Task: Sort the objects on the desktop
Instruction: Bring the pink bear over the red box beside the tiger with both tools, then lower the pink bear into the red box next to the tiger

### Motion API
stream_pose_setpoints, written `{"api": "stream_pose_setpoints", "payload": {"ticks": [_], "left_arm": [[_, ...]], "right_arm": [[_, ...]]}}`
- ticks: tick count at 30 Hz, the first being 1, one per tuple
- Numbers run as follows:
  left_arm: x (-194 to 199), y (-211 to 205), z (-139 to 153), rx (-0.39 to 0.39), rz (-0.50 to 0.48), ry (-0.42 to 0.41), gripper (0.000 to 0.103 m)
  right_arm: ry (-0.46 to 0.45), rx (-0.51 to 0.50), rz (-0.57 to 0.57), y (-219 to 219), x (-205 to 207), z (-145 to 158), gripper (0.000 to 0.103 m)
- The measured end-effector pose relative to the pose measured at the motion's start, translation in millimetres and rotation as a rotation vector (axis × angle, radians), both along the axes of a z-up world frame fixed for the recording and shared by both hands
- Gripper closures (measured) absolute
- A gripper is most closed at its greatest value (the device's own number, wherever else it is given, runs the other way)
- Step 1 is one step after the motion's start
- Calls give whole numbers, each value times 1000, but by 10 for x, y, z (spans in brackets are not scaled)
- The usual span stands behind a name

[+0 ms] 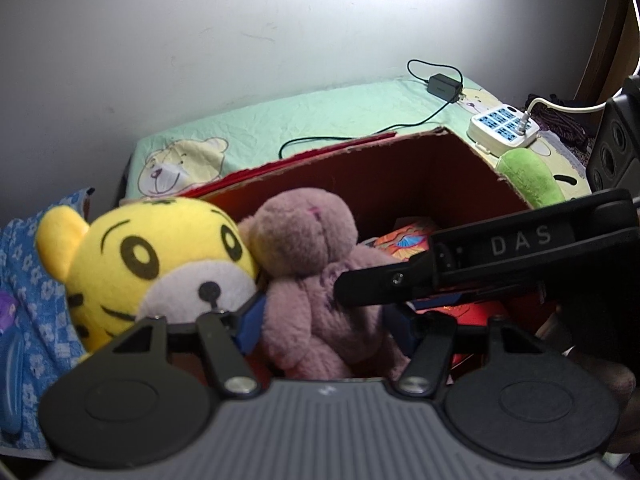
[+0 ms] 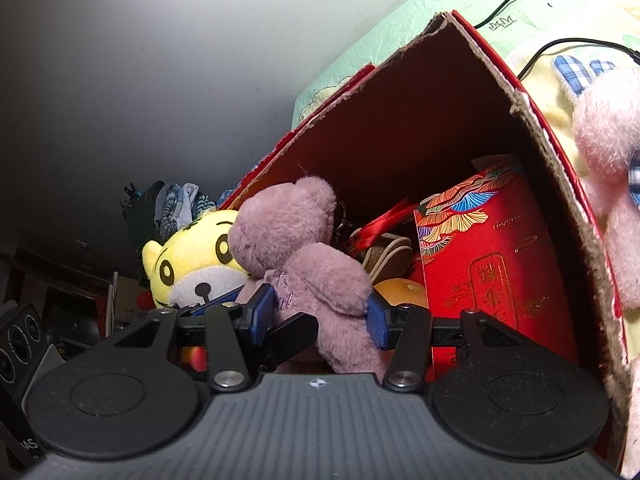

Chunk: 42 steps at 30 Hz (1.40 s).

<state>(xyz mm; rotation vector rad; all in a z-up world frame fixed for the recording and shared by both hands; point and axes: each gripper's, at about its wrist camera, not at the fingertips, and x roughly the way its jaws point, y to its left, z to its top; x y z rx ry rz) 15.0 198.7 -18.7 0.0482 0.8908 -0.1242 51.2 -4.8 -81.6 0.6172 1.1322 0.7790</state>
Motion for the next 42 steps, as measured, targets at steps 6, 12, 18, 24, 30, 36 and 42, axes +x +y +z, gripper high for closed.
{"api": "stream_pose_setpoints", "payload": {"ticks": [6, 12, 18, 24, 30, 36, 42], "left_arm": [[19, -47, -68, 44, 14, 18, 35], [64, -90, -96, 54, 30, 30, 34], [48, -91, -117, 60, 36, 35, 34], [75, -108, -120, 61, 49, 47, 33], [104, -131, -122, 72, 71, 88, 33], [97, -151, -157, 104, 81, 125, 33], [112, -147, -165, 110, 93, 138, 32]], "right_arm": [[6, -55, 34, 100, 33, -20, 50], [-26, -132, 51, 135, 26, 55, 45], [-84, -182, 10, 40, 29, 174, 42], [-159, -232, -23, -30, 29, 285, 61], [-146, -324, -11, 136, 96, 187, 75], [-137, -329, 7, 204, 93, 147, 82], [-168, -338, 16, 247, 69, 131, 82]]}}
